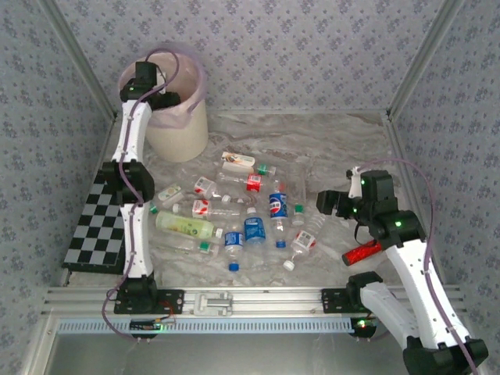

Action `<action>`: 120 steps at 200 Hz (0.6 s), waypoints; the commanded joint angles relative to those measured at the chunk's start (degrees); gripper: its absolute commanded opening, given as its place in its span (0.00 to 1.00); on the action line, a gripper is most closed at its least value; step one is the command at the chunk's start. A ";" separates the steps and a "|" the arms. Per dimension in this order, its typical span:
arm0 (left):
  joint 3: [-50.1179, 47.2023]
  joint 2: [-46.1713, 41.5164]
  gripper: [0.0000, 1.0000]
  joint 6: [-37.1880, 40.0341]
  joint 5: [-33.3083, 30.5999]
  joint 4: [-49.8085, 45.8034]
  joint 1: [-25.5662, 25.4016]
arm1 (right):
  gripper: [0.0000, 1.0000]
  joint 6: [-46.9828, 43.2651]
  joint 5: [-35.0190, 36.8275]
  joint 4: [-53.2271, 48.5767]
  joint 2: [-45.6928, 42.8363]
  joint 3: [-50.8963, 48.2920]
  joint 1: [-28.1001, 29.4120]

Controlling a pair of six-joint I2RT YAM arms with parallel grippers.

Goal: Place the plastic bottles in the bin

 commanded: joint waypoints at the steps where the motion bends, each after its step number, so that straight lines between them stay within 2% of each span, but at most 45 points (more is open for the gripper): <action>1: -1.17 -1.03 0.48 1.42 2.52 -1.72 0.33 | 0.92 5.57 0.99 -2.12 -0.12 -1.64 -0.37; 14: -1.12 -1.46 0.65 1.40 3.40 -1.49 0.33 | 0.92 9.34 1.90 -4.14 0.03 -2.00 -0.46; 24: -1.14 -2.02 0.75 1.44 3.81 -1.08 0.26 | 0.92 11.05 2.69 -5.06 0.02 -2.21 -0.40; 47: -0.63 -3.90 0.88 0.99 4.08 -0.38 0.26 | 0.90 16.47 -0.81 -7.69 -0.69 -4.34 1.24; 65: -0.02 -6.11 0.98 -0.55 5.01 0.35 0.29 | 0.87 21.70 -0.80 -8.71 -2.11 -7.58 5.37; 92: 1.13 -10.30 0.99 -3.11 5.38 2.46 0.21 | 0.85 30.86 0.50 -7.93 -2.82 -12.64 14.11; 120: 3.25 -15.37 0.99 -3.28 3.98 2.66 0.28 | 0.87 38.96 4.60 -4.92 -2.22 -16.66 23.33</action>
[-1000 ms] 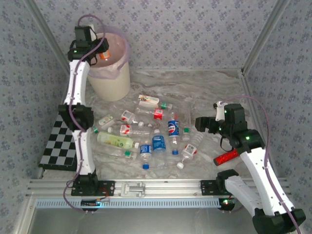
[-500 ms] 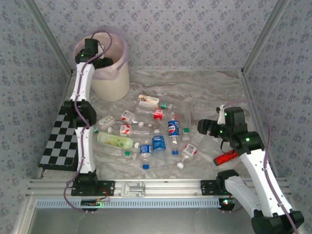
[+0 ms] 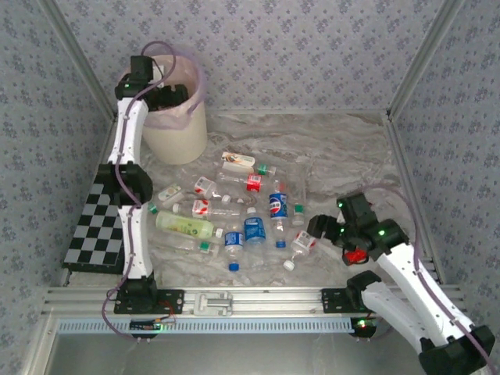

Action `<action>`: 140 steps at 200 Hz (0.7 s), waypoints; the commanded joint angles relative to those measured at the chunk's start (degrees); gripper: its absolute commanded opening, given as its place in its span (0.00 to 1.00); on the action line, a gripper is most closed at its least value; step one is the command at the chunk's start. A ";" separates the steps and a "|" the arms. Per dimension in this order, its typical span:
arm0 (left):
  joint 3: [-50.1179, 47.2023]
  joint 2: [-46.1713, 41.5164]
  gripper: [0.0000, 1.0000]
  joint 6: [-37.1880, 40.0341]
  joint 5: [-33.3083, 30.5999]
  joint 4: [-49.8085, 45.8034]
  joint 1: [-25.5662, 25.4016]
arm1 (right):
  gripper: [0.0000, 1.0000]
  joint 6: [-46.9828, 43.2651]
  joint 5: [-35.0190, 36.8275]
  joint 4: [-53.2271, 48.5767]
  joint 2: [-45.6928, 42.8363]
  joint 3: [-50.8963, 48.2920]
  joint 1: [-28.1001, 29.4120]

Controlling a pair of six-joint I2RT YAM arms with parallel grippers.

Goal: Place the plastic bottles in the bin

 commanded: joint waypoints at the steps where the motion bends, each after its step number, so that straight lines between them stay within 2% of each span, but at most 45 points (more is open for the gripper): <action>1: 3.51 -8.78 0.99 -1.09 0.05 2.11 0.28 | 0.87 10.91 3.71 1.25 0.08 -2.81 5.62; 21: 3.45 -14.00 0.99 -0.58 -1.47 1.15 0.25 | 1.00 12.98 3.08 8.58 1.98 -6.07 8.33; 51: -2.45 -25.07 0.99 1.48 -4.54 -0.56 -1.07 | 1.00 13.53 2.10 17.33 7.58 -9.30 8.15; 64: -11.32 -32.44 0.99 3.45 -5.34 2.02 -3.51 | 1.00 12.71 3.59 17.78 9.41 -9.35 7.94; 79: -27.33 -42.84 0.99 5.53 -3.66 9.77 -8.04 | 0.98 12.20 3.27 21.38 11.12 -9.87 7.37; 85: -33.59 -46.61 0.99 6.33 -3.87 13.31 -11.06 | 0.97 11.67 2.70 22.07 11.66 -9.92 6.93; 96: -41.68 -51.64 0.99 9.03 -8.79 17.94 -17.80 | 0.95 10.67 2.33 22.45 12.31 -9.63 6.50; 110: -47.85 -55.12 0.99 9.00 -8.69 19.22 -22.32 | 0.89 9.25 2.96 21.64 12.52 -9.22 5.74; 127: -54.64 -57.88 0.99 2.56 -13.83 21.61 -24.36 | 0.81 7.84 3.40 20.69 12.06 -9.31 4.78; 140: -63.39 -60.82 0.99 -3.75 -13.11 29.04 -24.62 | 0.75 6.85 3.07 19.73 11.20 -9.24 4.12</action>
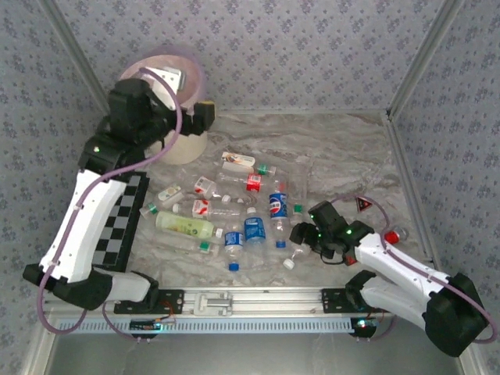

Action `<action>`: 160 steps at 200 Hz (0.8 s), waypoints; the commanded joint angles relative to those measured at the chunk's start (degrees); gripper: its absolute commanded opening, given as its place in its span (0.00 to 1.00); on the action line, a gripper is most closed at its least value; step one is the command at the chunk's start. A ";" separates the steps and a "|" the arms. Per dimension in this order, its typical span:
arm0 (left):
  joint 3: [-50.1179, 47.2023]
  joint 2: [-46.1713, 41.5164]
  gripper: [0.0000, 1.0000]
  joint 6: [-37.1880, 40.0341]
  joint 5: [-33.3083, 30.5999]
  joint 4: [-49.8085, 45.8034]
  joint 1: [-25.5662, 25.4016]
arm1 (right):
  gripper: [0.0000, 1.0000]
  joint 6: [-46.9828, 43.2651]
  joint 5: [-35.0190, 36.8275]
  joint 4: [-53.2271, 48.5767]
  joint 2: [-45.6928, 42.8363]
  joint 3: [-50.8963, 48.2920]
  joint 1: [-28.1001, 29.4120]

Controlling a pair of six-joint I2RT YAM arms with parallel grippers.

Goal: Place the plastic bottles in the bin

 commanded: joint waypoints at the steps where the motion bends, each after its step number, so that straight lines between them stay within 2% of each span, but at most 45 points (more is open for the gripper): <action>1: -12.23 -2.22 0.99 -8.66 -4.59 11.92 -0.04 | 0.75 -2.47 1.10 -1.44 -1.32 -0.16 -1.13; 22: -20.21 -2.41 0.99 -15.20 2.11 19.47 -1.62 | 0.63 -2.97 1.72 -6.12 -5.43 0.22 -1.79; 33: -20.72 -0.71 0.99 -16.25 5.12 19.25 -3.14 | 0.60 -3.72 1.30 -9.24 -8.15 0.67 -2.16; 59: -20.38 3.20 0.99 -17.27 7.16 17.15 -6.72 | 0.52 -7.44 -0.51 -17.49 -13.88 4.72 -4.60; 79: -21.61 4.47 0.99 -19.45 10.43 17.38 -7.88 | 0.48 -11.68 -1.30 -19.85 -15.93 8.73 -6.48; 93: -25.48 4.27 0.99 -23.49 15.09 24.08 -7.93 | 0.46 -16.46 -3.51 -16.16 -15.95 10.68 -7.58; 108: -29.75 5.00 0.99 -29.33 22.29 34.18 -7.73 | 0.45 -24.30 -7.80 -6.81 -15.34 11.68 -7.89; 127: -29.93 7.06 0.99 -34.64 29.97 36.89 -7.37 | 0.44 -32.29 -11.43 2.23 -12.92 13.58 -7.60; 143: -30.83 7.31 0.99 -37.34 32.44 38.84 -7.50 | 0.40 -37.10 -12.20 6.45 -9.41 16.02 -7.21; 160: -33.76 7.18 0.99 -41.41 32.45 45.40 -7.80 | 0.37 -40.66 -14.83 10.03 -4.51 18.33 -6.76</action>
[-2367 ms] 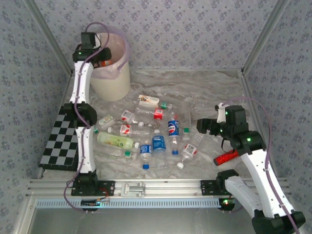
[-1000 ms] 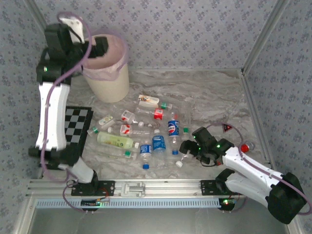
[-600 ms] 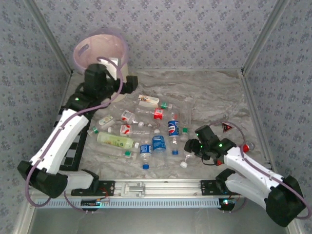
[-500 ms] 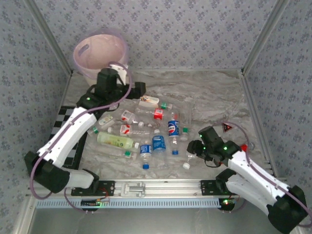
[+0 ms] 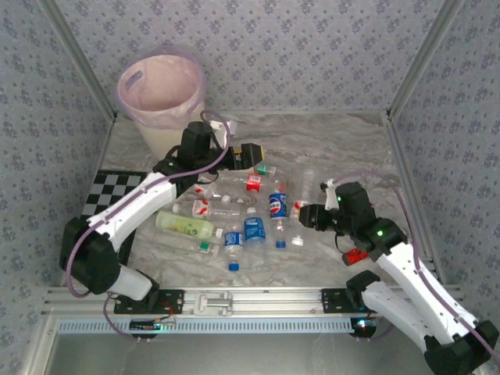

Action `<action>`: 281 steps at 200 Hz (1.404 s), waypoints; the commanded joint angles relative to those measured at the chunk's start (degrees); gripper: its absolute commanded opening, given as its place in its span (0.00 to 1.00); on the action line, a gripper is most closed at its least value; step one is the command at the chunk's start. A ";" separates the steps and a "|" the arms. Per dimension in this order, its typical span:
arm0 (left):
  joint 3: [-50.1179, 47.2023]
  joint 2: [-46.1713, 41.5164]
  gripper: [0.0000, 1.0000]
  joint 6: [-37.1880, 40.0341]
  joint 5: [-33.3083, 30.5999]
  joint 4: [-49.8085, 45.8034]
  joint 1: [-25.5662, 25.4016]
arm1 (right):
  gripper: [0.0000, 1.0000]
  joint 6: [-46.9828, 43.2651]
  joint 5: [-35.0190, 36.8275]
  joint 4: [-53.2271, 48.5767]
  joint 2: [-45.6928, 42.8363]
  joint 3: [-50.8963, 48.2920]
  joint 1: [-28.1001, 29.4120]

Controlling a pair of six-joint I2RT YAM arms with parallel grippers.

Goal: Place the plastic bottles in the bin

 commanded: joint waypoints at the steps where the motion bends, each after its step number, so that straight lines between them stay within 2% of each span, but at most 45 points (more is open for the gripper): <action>1: -2.52 -0.68 0.99 -8.39 6.17 12.74 -0.17 | 0.37 -10.86 -5.29 9.89 5.18 4.16 0.71; 19: -3.73 0.44 0.99 -11.26 6.17 16.33 -0.80 | 0.38 -13.36 -5.99 11.86 9.99 6.33 1.87; 78: -4.75 3.51 0.98 -10.51 2.60 16.60 -3.27 | 0.38 -14.85 -6.75 14.33 17.45 10.32 6.13; 125: -4.45 6.41 0.73 -11.71 2.61 18.63 -3.25 | 0.37 -14.91 -6.18 13.37 17.93 10.24 6.90; 146: -4.45 6.49 0.67 -11.58 2.23 18.55 -3.21 | 0.38 -14.82 -5.96 13.09 18.18 10.52 6.90; 162: -3.59 6.58 0.64 -10.52 1.50 16.75 -3.27 | 0.46 -15.02 -5.91 12.40 18.65 11.07 6.77; 197: -1.97 6.67 0.53 -9.11 0.36 14.03 -2.82 | 0.84 -15.71 -4.26 10.48 18.44 10.94 6.57; 220: 0.25 5.74 0.52 -7.94 -0.01 10.73 -1.01 | 0.99 -13.11 -0.90 10.78 15.32 9.30 5.69; 249: 6.20 3.83 0.50 -2.91 -1.84 2.92 2.70 | 1.00 -10.35 2.22 9.19 11.00 7.22 2.41; 281: 14.19 1.69 0.36 1.93 -4.61 -2.06 7.14 | 1.00 -5.74 5.59 8.20 7.55 3.38 -0.27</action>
